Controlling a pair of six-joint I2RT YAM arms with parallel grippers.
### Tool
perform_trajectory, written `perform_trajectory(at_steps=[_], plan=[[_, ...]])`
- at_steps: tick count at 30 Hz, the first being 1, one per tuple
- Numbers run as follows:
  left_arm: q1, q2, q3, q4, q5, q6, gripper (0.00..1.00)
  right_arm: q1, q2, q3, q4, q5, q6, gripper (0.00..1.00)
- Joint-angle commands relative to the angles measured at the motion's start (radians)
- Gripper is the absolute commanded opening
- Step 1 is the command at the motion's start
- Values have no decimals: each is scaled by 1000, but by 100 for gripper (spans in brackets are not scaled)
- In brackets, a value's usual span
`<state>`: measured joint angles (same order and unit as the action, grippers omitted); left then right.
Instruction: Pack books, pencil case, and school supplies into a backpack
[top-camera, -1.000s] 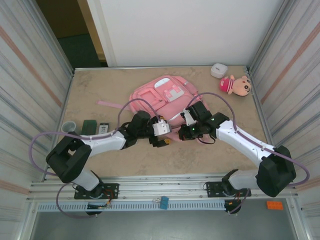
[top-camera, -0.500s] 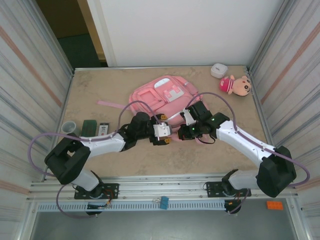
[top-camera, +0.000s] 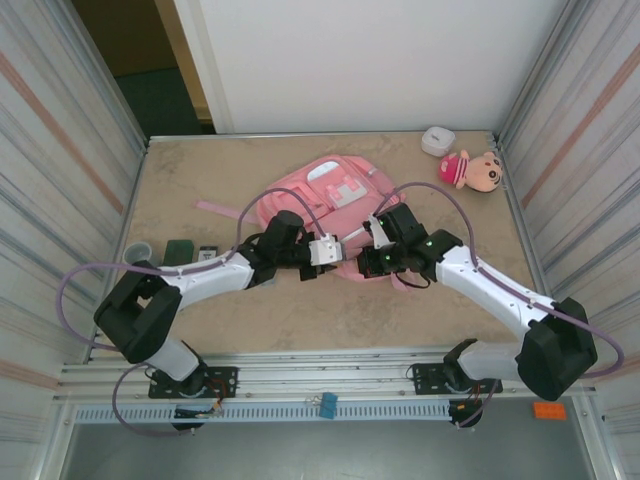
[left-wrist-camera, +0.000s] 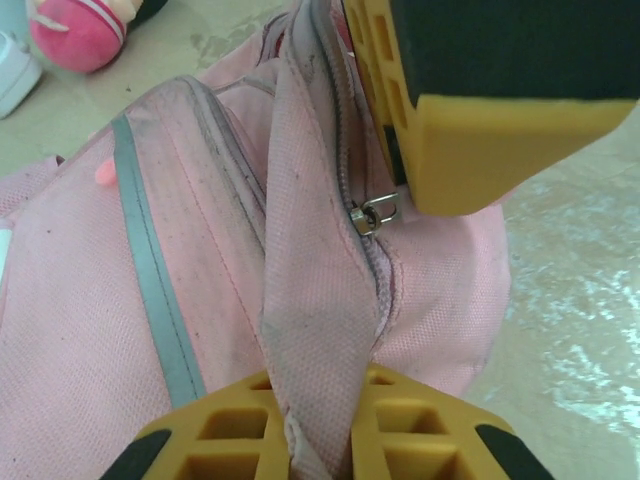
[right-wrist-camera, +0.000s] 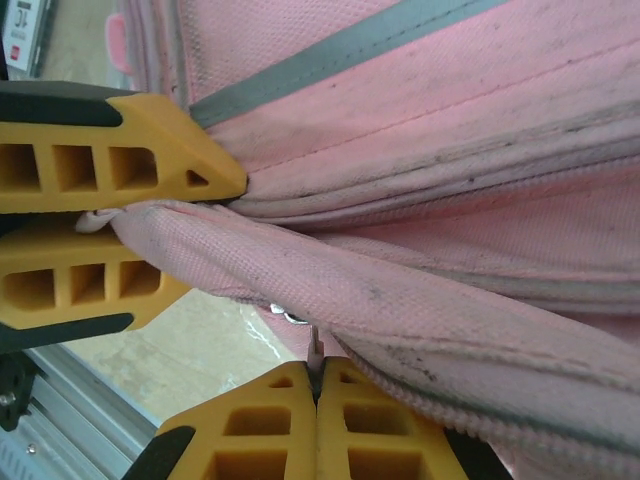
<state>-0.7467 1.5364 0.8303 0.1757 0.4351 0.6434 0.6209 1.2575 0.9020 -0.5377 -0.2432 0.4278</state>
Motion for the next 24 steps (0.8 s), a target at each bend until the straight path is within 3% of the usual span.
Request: perform_trajectory(at_steps=[1, 7, 11, 13, 17, 24], plan=[[-5, -76, 6, -1, 135, -127, 7, 12, -9, -25, 53, 113, -9, 0], [-5, -71, 24, -4, 153, -155, 6, 47, -23, -49, 98, 187, 18, 20], [-4, -74, 24, 11, 159, -174, 6, 59, -27, -65, 111, 208, 30, 25], [-2, -77, 23, 13, 156, -176, 6, 62, -34, -71, 104, 239, 32, 22], [7, -81, 10, 7, 109, -169, 5, 58, -66, -64, 47, 290, 21, 2], [75, -51, -11, -62, 25, -112, 5, -21, -179, -54, -122, 307, -38, 0]])
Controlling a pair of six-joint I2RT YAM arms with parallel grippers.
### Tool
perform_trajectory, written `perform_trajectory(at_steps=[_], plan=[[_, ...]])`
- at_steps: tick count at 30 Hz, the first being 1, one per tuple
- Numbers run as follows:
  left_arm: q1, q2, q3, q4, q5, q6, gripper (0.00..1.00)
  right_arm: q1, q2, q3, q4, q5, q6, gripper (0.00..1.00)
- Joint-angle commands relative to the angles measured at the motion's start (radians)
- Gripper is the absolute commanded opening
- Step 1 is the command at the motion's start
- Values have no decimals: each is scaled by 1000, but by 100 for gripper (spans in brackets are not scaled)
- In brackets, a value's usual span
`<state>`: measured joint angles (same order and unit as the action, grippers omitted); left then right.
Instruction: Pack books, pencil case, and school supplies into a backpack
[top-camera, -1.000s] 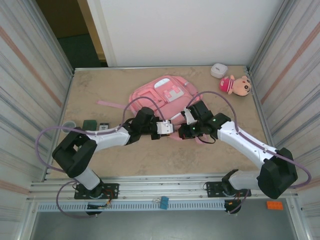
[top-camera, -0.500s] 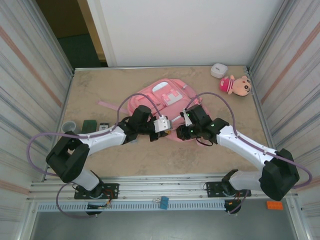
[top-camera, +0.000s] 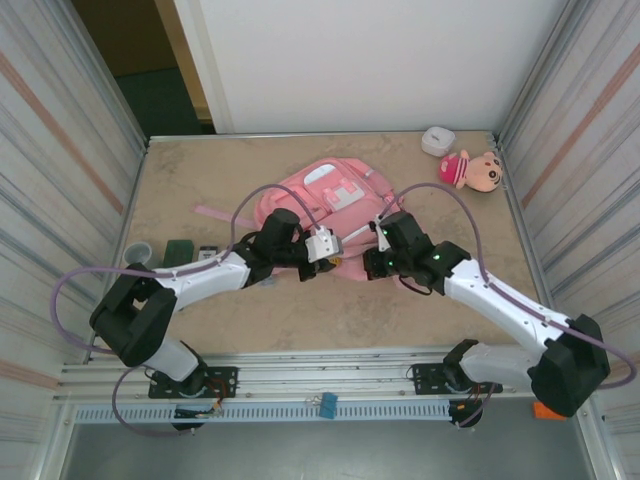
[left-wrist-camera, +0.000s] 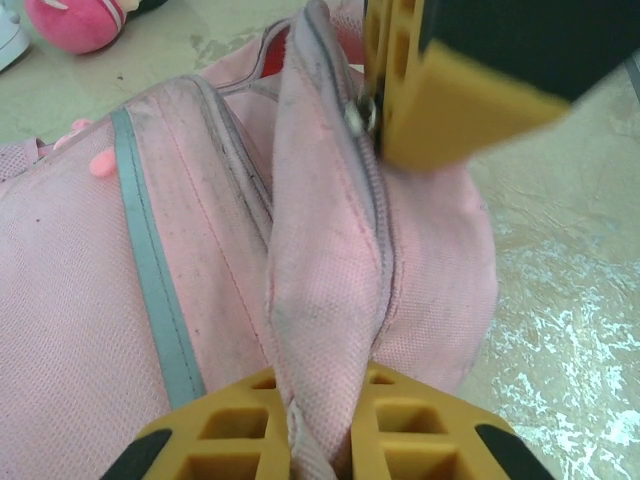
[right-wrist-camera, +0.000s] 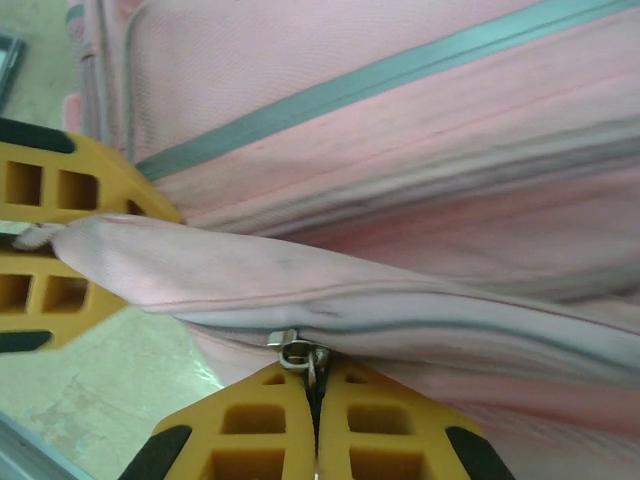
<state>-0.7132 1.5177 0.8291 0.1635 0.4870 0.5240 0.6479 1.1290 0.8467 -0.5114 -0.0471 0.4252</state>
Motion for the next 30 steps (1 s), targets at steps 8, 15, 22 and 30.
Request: perform_trajectory(at_steps=[8, 15, 22, 30], plan=[[36, -10, -12, -64, -20, 20, 20, -39, -63, -2, -155, -25, -42, 0], [-63, -80, 69, -100, 32, -33, 75, 5, -26, 15, -79, -230, -51, 0], [-97, -16, 101, -134, -17, 21, 53, 59, 2, 57, -83, -304, -56, 0], [-67, -96, 22, -201, -69, 125, 0, -125, -85, -20, -96, -268, -20, 0]])
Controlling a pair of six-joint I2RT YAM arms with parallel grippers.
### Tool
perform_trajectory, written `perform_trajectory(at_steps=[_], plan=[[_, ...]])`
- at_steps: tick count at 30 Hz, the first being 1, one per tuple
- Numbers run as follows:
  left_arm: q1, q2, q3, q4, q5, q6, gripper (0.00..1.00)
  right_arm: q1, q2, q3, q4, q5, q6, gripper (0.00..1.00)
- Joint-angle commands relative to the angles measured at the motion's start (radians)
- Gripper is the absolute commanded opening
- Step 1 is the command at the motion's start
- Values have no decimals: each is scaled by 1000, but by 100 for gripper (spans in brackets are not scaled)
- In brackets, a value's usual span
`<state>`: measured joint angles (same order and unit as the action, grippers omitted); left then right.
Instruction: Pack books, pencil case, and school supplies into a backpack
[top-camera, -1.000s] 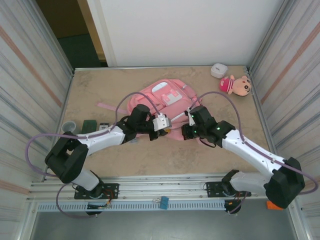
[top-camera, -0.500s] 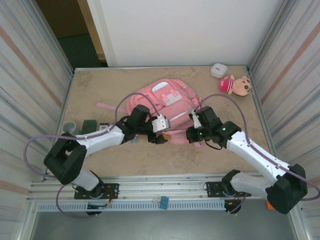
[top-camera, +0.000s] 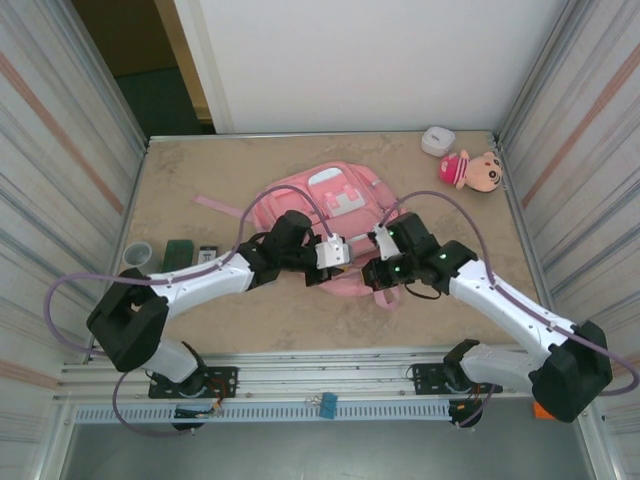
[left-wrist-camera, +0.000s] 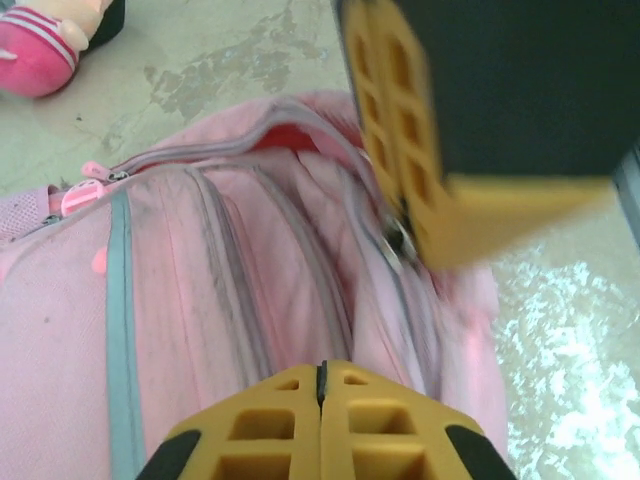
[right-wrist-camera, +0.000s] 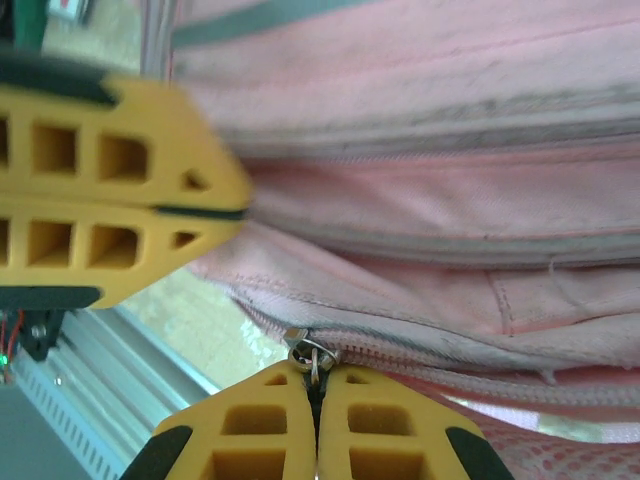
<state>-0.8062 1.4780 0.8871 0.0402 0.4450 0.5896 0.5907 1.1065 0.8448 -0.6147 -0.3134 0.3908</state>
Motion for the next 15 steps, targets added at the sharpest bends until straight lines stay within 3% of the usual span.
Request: perform_trajectory(at_steps=[1, 8, 9, 12, 15], plan=[[35, -72, -44, -105, -27, 74, 0, -97, -72, -28, 2, -2, 13, 0], [37, -156, -46, -278, -73, 134, 0, -210, -29, -35, -36, -67, -55, 0], [33, -165, -48, -270, -63, 122, 7, -205, -20, -32, -22, -101, -54, 0], [0, -166, -43, -221, -62, 70, 50, -147, -13, -24, 17, -135, -48, 0], [-52, -128, -14, -160, -98, 20, 67, -79, -2, -4, 27, -143, -46, 0]])
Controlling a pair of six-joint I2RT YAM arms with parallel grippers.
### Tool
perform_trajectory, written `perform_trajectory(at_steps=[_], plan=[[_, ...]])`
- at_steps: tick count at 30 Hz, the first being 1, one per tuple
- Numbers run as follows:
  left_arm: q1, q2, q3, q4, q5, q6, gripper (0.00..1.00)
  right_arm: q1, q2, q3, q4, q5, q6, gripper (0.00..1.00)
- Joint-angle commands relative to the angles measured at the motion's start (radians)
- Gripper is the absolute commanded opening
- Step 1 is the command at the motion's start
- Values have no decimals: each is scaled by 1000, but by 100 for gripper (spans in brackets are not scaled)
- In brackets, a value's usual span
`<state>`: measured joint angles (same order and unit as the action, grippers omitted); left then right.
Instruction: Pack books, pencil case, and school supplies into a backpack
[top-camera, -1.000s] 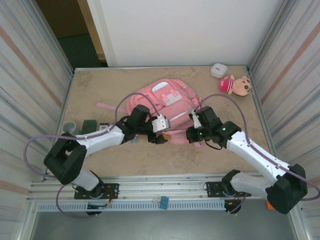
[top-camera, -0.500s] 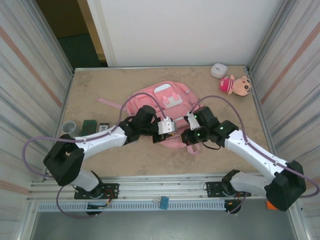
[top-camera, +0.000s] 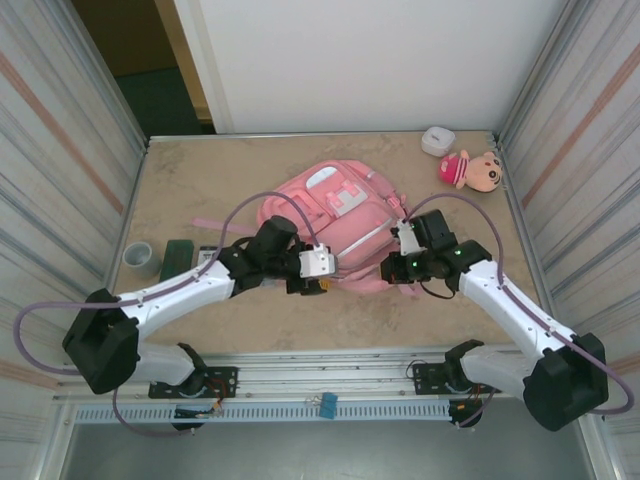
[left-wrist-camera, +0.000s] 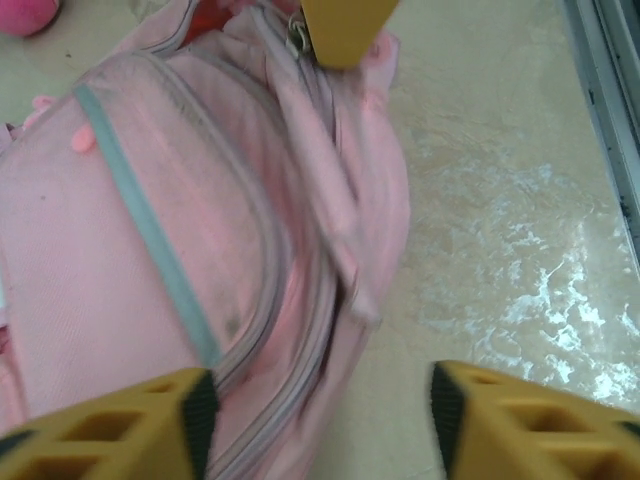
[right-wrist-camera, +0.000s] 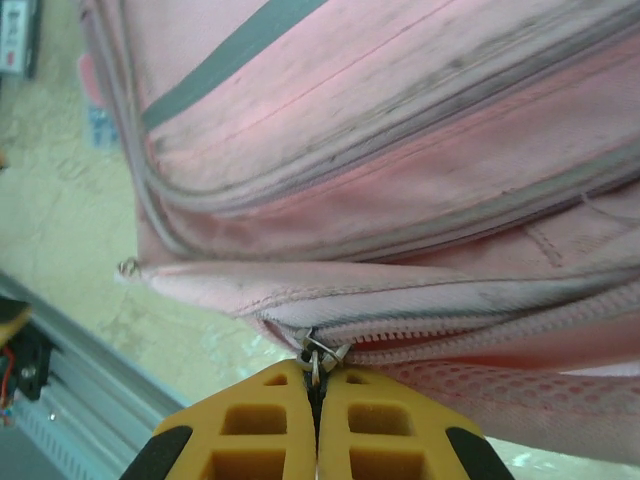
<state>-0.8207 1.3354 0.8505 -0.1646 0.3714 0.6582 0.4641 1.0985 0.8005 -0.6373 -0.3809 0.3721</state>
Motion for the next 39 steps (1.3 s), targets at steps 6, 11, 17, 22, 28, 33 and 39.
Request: perform_trajectory(at_steps=[6, 11, 17, 22, 28, 33, 39], plan=[[-84, 141, 90, 98, -126, -74, 64, 182, 39, 84, 74, -100, -4, 0], [-78, 157, 89, 39, -182, -11, 18, 186, 23, 74, 78, -89, 0, 0], [-37, 34, -12, -24, -146, 110, 4, -2, 0, 38, 3, -31, -30, 0], [1, -47, -50, -107, -133, 175, 7, -76, 42, 63, -48, -22, -116, 0], [31, -89, -64, -131, -141, 133, 38, 4, 112, 47, 23, -110, -96, 0], [20, -95, -32, -93, -86, -36, 77, 174, 113, 64, 123, -183, -73, 0], [-38, -48, 3, -16, -100, -146, 82, 235, 112, 93, 146, -211, -42, 0]])
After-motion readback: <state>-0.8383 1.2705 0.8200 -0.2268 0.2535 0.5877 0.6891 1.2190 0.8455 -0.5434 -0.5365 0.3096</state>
